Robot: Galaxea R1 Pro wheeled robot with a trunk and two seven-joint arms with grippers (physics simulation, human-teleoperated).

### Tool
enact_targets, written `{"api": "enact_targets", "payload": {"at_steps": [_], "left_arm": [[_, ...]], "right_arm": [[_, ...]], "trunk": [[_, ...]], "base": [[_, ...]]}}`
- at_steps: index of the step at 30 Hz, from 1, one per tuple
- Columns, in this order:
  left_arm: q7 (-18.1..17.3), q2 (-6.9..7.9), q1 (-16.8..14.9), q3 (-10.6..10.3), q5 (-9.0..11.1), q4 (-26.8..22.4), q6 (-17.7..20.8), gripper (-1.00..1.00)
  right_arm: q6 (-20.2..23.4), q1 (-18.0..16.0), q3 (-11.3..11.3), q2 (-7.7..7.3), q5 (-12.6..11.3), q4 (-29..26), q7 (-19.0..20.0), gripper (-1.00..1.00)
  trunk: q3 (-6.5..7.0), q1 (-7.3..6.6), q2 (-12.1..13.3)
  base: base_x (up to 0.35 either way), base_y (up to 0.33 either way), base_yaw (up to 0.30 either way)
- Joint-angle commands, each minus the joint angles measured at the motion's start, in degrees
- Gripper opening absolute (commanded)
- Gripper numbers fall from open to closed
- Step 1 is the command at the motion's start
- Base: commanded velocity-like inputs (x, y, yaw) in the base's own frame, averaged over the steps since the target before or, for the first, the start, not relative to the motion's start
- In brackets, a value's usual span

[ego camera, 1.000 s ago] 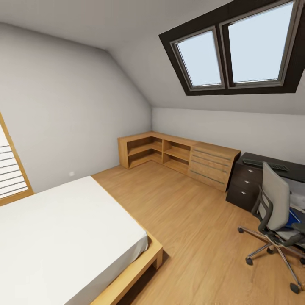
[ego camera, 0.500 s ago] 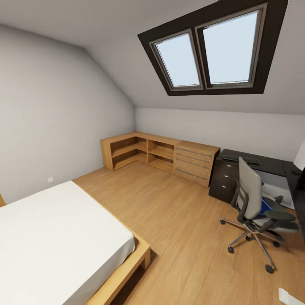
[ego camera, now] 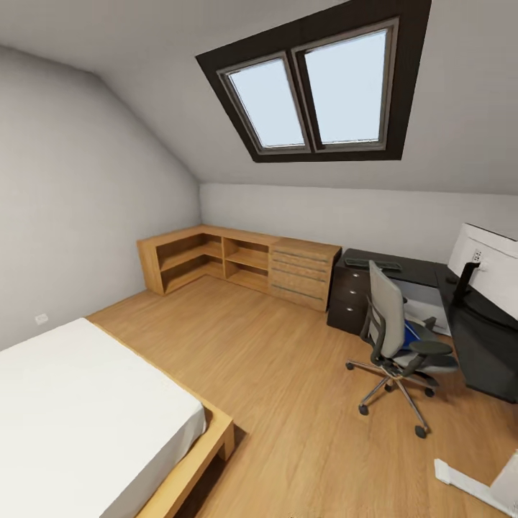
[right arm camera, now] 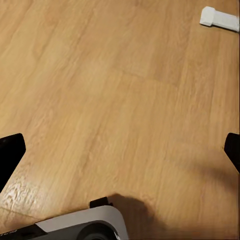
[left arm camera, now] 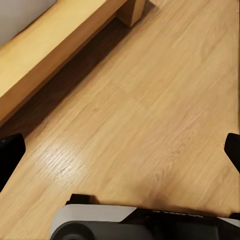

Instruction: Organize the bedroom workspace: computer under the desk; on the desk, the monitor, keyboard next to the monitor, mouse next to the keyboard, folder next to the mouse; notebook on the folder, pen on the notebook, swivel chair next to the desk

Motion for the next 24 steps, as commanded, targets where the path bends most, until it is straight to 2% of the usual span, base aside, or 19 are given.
{"api": "enact_targets", "payload": {"at_steps": [1,13,24], "left_arm": [[-0.09,-0.03,0.01,0.14,0.25,-0.06,-0.09,1.0],[-0.09,-0.08,0.01,0.13,0.25,-0.06,-0.09,1.0],[-0.09,-0.1,0.01,0.13,0.25,-0.06,-0.08,1.0]], "right_arm": [[-0.08,-0.01,0.01,0.0,0.0,-0.06,-0.24,1.0],[-0.09,-0.01,-0.61,-0.04,0.02,-0.08,-0.24,1.0],[-0.09,-0.01,-0.63,-0.2,0.02,-0.08,-0.24,1.0]], "trunk": [[-0.1,0.02,-0.09],[-0.35,0.02,-0.09],[-0.63,0.02,-0.09]], "base": [[0.0,0.0,-0.27],[0.015,0.0,-0.269],[0.222,-0.039,-0.268]]}}
